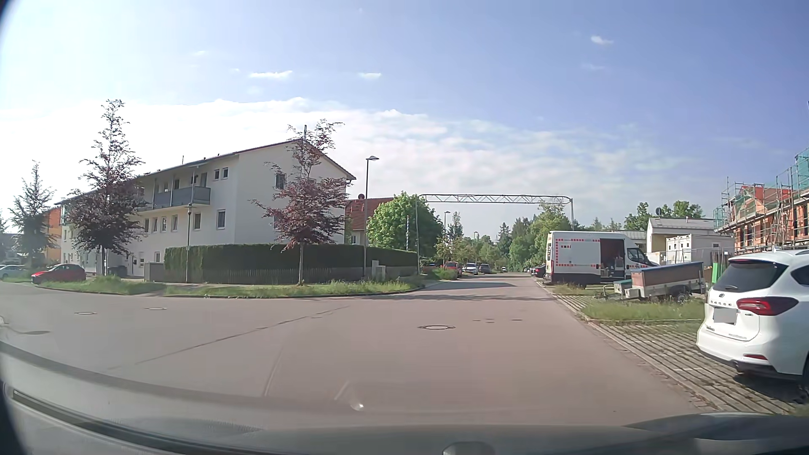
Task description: Follow the waypoints while adhering to traffic rules and regulations
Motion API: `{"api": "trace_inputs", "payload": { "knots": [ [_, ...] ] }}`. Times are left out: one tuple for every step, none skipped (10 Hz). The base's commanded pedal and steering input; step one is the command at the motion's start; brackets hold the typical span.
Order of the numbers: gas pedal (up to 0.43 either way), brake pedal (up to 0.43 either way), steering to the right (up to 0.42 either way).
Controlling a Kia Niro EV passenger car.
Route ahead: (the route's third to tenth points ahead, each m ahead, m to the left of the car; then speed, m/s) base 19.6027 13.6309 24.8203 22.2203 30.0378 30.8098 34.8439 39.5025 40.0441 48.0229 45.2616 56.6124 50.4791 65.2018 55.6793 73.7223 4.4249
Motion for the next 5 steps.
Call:
{"api": "trace_inputs", "payload": {
  "knots": [
    [0.0, 0.0, -0.042],
    [0.0, 0.0, -0.048],
    [0.02, 0.0, -0.057],
    [0.039, 0.0, -0.072],
    [0.039, 0.0, -0.091]
  ]
}}
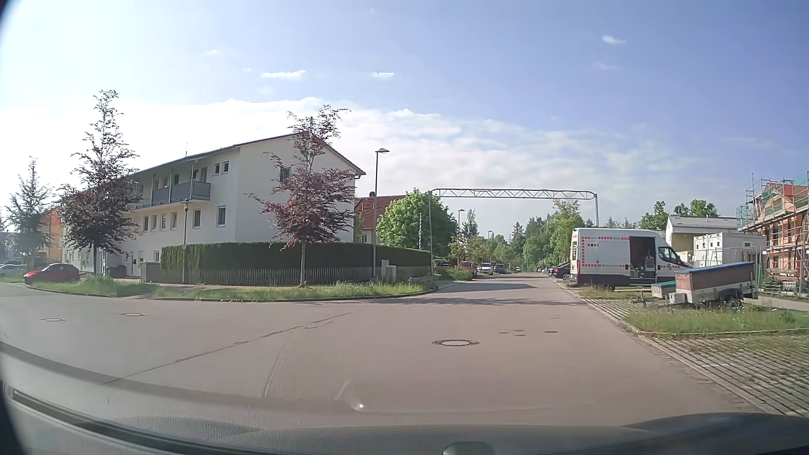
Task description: Follow the waypoints while adhering to traffic rules and regulations
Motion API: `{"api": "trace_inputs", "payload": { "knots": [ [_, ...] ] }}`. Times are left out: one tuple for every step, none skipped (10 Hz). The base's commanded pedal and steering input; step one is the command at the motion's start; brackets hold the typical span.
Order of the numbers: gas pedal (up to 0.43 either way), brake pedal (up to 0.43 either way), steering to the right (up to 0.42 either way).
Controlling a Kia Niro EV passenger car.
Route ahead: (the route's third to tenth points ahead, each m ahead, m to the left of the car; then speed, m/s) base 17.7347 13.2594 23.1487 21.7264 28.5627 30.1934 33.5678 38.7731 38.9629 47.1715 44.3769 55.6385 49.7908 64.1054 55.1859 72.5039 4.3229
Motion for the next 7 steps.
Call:
{"api": "trace_inputs", "payload": {
  "knots": [
    [0.039, 0.0, -0.112],
    [0.039, 0.0, -0.135],
    [0.039, 0.0, -0.149],
    [0.039, 0.0, -0.168],
    [0.039, 0.0, -0.188],
    [0.039, 0.0, -0.207],
    [0.028, 0.0, -0.22]
  ]
}}
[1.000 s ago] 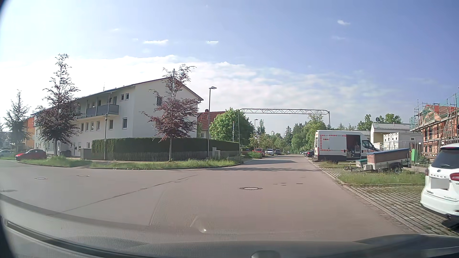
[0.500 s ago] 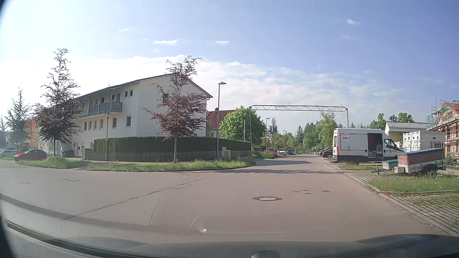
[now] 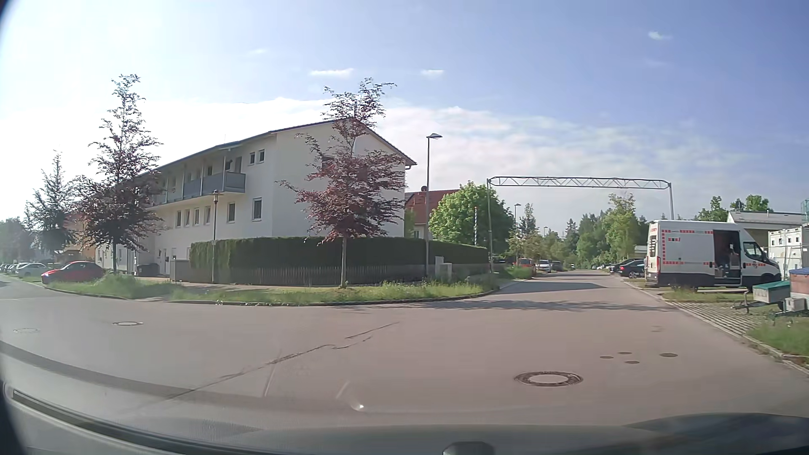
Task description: Follow the waypoints while adhering to traffic rules and regulations
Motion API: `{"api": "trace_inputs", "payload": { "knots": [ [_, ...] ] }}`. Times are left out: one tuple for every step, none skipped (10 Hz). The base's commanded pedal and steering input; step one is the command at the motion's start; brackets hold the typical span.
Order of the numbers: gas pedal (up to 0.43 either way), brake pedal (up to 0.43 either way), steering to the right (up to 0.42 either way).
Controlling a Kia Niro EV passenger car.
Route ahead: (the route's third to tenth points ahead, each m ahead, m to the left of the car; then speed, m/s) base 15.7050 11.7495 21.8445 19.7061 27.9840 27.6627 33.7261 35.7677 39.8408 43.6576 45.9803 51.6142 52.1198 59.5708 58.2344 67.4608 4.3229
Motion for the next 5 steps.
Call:
{"api": "trace_inputs", "payload": {
  "knots": [
    [0.028, 0.0, -0.234],
    [0.028, 0.0, -0.244],
    [0.028, 0.0, -0.25],
    [0.028, 0.0, -0.262],
    [0.039, 0.0, -0.276]
  ]
}}
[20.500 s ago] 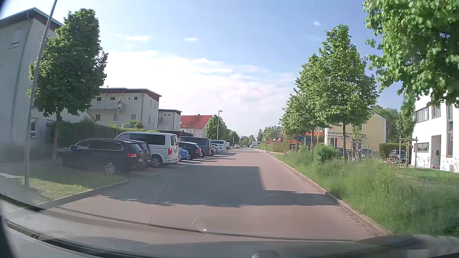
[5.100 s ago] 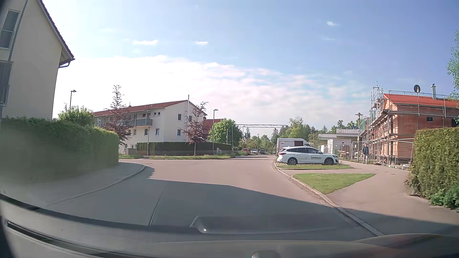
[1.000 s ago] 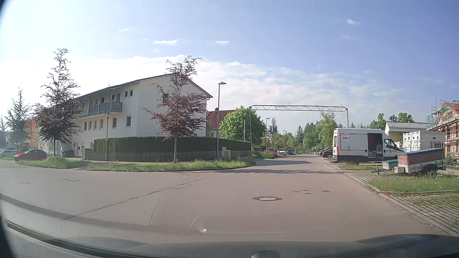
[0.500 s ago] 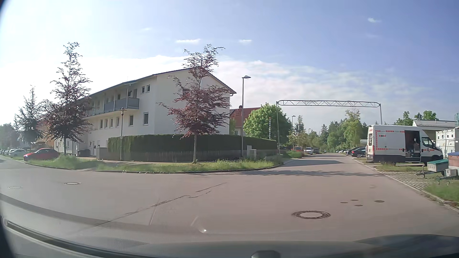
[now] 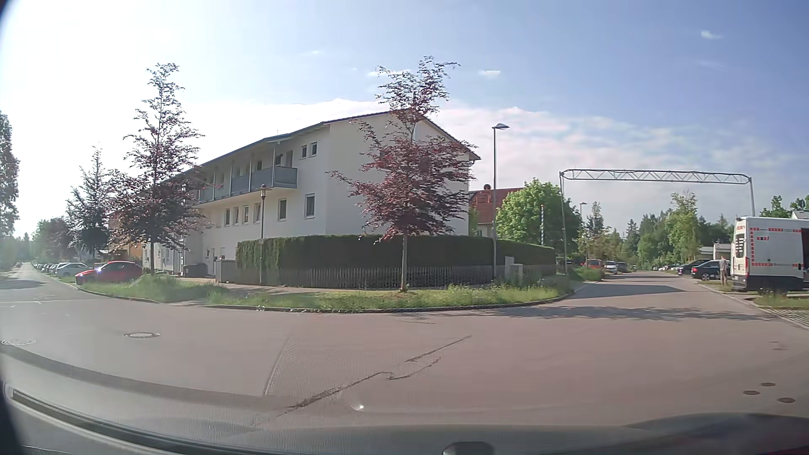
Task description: Follow the waypoints while adhering to traffic rules and regulations
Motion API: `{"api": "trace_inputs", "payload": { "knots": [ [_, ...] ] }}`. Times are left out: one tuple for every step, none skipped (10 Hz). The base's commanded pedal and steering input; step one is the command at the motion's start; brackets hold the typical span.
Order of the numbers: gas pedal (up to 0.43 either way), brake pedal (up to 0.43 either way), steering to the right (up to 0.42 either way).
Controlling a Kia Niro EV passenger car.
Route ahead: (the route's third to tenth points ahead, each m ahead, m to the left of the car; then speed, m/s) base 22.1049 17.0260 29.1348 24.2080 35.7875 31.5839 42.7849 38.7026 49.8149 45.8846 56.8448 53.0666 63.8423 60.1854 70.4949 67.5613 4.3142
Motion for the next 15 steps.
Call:
{"api": "trace_inputs", "payload": {
  "knots": [
    [0.039, 0.0, -0.287],
    [0.039, 0.0, -0.301],
    [0.039, 0.0, -0.312],
    [0.047, 0.0, -0.319],
    [0.047, 0.0, -0.328],
    [0.039, 0.0, -0.337],
    [0.039, 0.0, -0.344],
    [0.039, 0.0, -0.351],
    [0.039, 0.0, -0.356],
    [0.039, 0.0, -0.362],
    [0.047, 0.0, -0.366],
    [0.047, 0.0, -0.369],
    [0.059, 0.0, -0.369],
    [0.059, 0.0, -0.366],
    [0.059, 0.0, -0.361]
  ]
}}
